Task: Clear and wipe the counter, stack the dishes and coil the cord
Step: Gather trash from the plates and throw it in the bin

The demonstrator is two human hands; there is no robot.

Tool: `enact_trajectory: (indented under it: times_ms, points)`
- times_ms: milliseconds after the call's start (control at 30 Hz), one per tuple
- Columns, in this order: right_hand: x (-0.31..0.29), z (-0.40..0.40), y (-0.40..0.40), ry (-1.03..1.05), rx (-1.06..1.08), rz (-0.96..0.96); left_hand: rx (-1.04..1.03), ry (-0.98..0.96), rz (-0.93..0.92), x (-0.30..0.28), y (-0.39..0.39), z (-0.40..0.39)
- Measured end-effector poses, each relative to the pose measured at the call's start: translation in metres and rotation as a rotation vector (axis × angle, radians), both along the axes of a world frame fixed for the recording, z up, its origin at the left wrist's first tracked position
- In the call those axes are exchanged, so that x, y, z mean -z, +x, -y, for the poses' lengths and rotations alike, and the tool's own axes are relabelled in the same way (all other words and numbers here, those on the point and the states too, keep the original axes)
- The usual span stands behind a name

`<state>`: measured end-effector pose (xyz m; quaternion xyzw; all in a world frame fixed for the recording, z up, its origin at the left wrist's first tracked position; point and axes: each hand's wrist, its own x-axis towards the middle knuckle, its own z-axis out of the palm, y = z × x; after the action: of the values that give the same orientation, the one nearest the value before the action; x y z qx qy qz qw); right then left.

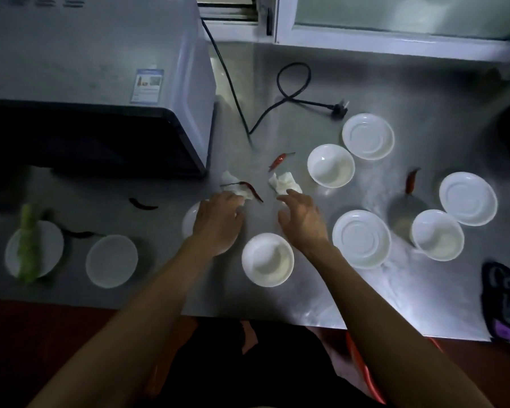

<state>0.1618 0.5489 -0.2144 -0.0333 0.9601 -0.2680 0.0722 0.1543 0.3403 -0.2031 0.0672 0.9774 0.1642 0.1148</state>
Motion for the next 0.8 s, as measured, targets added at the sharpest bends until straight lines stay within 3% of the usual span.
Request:
enact_trajectory:
  times_ms: [100,333,800]
  points:
    - [0.011,0.0,-0.013,0.037,-0.011,0.0,-0.01,-0.005,-0.035,0.004,-0.009,-0.006]
    - [0.031,0.003,-0.041,0.134,-0.068,0.004,0.032,-0.061,0.07,0.032,-0.041,-0.007]
    - [0.06,0.008,-0.057,0.079,-0.067,-0.141,0.082,0.077,-0.098,0.054,-0.057,0.008]
